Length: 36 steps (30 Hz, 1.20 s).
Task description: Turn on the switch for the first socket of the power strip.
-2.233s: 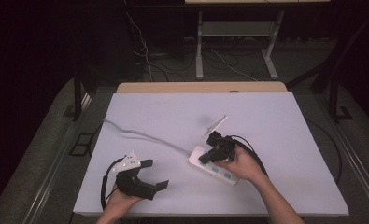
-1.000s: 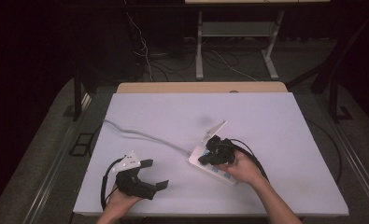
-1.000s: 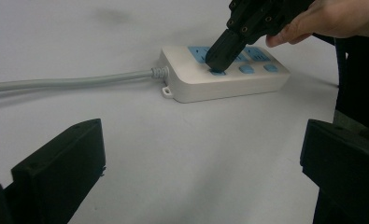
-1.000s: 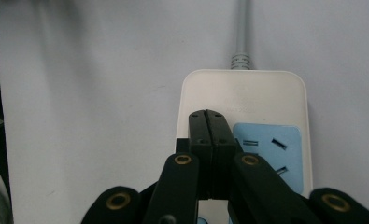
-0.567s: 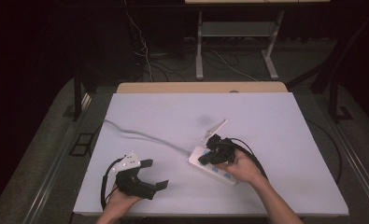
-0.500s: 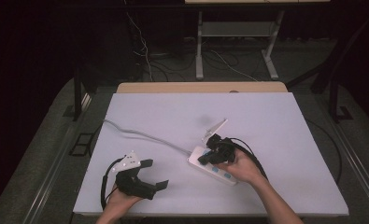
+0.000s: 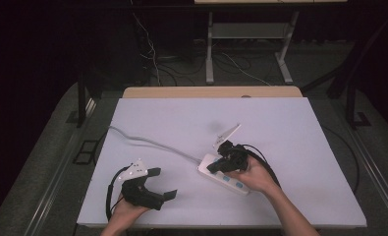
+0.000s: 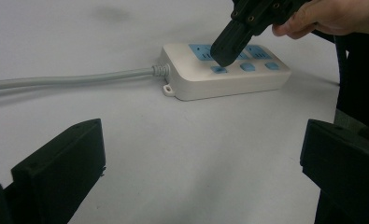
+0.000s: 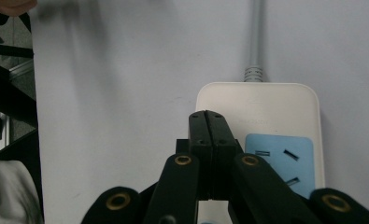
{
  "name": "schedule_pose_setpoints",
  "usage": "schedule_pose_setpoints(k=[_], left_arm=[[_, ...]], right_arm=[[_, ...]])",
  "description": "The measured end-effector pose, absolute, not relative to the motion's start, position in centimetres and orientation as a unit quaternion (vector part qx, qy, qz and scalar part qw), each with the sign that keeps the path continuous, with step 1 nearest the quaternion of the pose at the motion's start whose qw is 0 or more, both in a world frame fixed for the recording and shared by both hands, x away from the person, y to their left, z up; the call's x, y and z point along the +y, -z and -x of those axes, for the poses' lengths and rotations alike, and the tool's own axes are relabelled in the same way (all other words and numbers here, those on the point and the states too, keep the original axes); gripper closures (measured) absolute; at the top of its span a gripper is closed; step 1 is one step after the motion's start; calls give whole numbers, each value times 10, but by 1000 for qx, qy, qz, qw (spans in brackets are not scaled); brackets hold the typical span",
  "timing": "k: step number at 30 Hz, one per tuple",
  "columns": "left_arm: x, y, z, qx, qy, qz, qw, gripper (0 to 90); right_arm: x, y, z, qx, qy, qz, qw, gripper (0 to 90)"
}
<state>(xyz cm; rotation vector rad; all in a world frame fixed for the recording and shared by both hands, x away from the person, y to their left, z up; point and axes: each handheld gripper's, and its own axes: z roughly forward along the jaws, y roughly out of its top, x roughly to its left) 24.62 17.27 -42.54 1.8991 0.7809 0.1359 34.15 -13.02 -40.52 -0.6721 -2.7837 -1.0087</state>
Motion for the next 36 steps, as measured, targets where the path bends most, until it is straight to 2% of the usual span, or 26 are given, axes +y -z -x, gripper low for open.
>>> schedule_pose_setpoints(k=[25, 31, 36], left_arm=[[172, 426, -247, 327, -55, -791, 514, 0], [172, 427, -247, 327, -56, -791, 514, 0], [172, 426, -248, 328, -56, -791, 514, 0]], right_arm=[[-181, 368, -340, -885, 388, 256, 17, 884], [-192, 366, -335, -877, 392, 279, 9, 698], [-201, 362, -330, -870, 398, 291, -3, 475]])
